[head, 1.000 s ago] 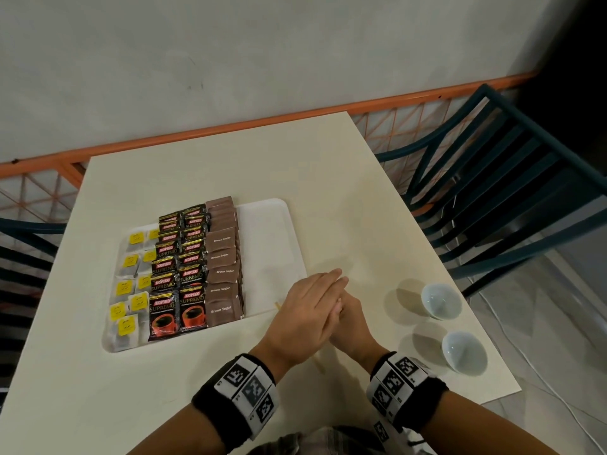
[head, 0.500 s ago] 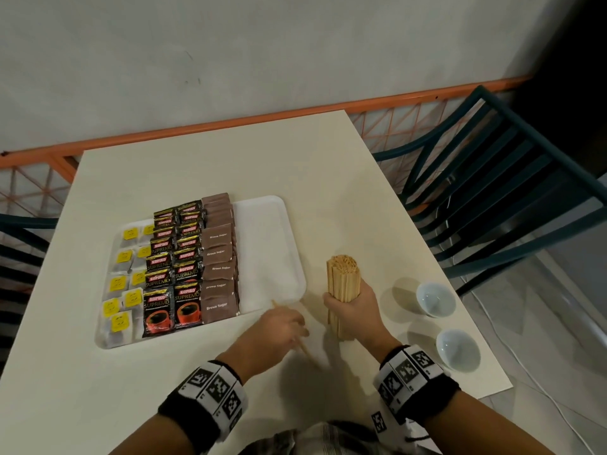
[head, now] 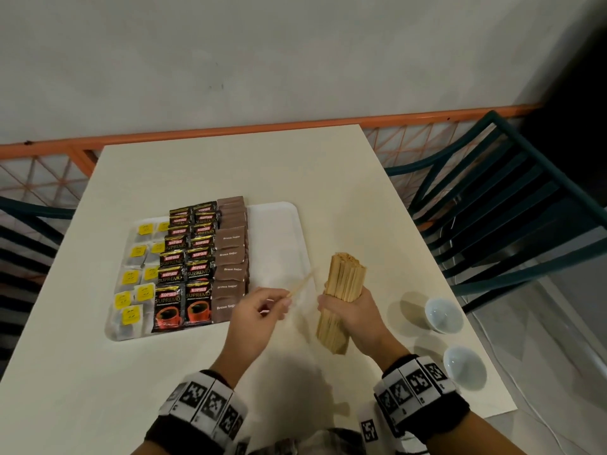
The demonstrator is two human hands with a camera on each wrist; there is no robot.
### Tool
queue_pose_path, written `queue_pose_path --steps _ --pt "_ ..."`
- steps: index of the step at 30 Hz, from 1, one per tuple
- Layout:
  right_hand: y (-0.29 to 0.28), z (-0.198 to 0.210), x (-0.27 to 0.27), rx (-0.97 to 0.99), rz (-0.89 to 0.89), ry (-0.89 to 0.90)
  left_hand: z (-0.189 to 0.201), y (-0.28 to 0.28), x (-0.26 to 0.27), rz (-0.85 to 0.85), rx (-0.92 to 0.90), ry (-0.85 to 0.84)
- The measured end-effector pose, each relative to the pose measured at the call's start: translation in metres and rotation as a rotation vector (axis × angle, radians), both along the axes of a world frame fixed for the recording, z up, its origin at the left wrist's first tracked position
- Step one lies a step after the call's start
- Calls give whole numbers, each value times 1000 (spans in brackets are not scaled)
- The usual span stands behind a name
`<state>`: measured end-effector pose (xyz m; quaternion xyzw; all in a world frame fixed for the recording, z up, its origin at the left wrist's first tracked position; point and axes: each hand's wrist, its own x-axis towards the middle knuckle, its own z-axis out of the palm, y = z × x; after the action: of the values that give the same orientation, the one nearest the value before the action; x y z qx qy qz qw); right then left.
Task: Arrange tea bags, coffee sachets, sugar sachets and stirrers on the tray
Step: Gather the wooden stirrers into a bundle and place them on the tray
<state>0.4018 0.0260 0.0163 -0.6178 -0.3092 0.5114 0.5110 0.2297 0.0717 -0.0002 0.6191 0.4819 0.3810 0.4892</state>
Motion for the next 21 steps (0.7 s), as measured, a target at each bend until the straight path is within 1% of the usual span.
queue_pose_path --steps 2,5,7,10,13,15,17,19,20,21 --pt "6 9 -14 26 23 83 13 2 -1 7 -47 -82" --pt "17 19 -34 75 72 151 24 1 -9 -49 15 -72" --pt "21 23 -48 101 83 192 31 1 -17 -43 38 -63" --pt "26 29 -67 112 51 204 37 3 -32 -50 97 -23" --pt "31 34 -83 100 12 204 37 6 -46 -101 101 -6" --pt "35 37 -92 81 -13 172 38 7 -54 -102 77 -22" --pt "41 40 -99 71 -45 79 43 11 -63 -78 21 -50" --pt "47 46 -104 88 -77 -5 46 15 -71 -33 -95 -106" --pt "50 51 -107 107 -88 -31 47 19 -75 2 -203 -154" --pt "52 56 -110 133 -94 -55 48 23 -78 28 -350 -227"
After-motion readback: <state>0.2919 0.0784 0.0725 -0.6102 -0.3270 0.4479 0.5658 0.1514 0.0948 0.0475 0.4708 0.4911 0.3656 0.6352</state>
